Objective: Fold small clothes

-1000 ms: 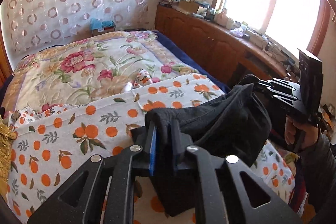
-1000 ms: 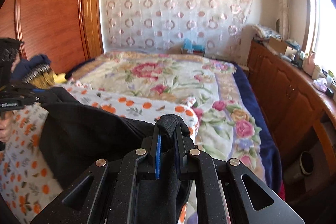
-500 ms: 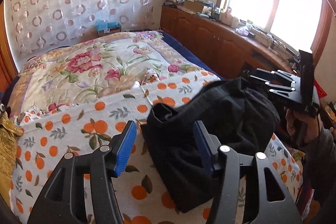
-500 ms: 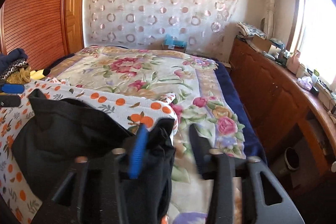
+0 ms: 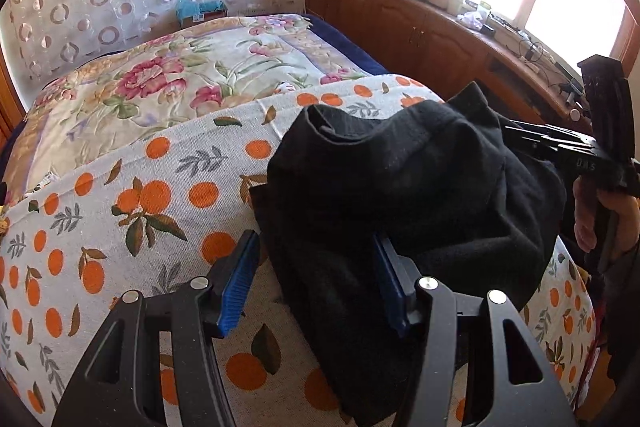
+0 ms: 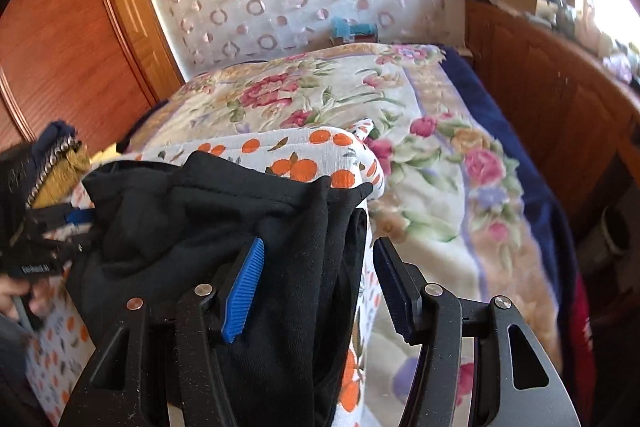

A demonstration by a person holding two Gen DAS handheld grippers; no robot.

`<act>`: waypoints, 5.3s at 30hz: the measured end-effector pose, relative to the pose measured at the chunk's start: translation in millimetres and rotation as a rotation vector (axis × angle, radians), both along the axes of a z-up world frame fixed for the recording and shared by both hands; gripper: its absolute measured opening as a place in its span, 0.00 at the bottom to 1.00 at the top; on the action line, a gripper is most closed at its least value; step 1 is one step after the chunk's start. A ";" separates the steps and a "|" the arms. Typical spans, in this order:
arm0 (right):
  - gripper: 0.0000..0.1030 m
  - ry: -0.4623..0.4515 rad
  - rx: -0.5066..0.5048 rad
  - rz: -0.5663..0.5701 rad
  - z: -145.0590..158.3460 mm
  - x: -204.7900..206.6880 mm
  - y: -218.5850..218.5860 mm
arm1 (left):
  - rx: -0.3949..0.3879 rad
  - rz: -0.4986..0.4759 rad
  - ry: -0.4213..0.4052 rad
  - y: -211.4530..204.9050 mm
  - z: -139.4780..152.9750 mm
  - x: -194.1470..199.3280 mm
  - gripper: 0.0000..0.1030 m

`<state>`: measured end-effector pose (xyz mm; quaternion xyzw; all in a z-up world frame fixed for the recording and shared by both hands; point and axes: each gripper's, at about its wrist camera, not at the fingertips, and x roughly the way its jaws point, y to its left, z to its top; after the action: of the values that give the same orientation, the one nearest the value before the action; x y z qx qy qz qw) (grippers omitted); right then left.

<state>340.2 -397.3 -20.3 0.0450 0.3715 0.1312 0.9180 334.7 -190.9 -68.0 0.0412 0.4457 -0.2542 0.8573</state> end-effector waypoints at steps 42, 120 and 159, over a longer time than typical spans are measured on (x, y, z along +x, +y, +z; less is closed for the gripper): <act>0.36 0.061 0.006 0.101 -11.0 11.4 -1.1 | -0.157 0.024 0.095 9.2 -7.9 12.7 0.27; 0.49 -0.363 -0.051 0.598 40.1 52.8 347.3 | -0.076 0.730 -0.378 403.6 96.9 -151.5 0.32; 0.71 -0.487 -0.024 0.031 49.4 -278.5 171.4 | -0.045 0.417 -0.539 143.9 153.8 -241.2 0.77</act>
<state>61.7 -225.9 29.1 -0.0048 0.1416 0.1480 0.9788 93.5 -47.0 85.8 -0.0040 0.1965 -0.0629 0.9785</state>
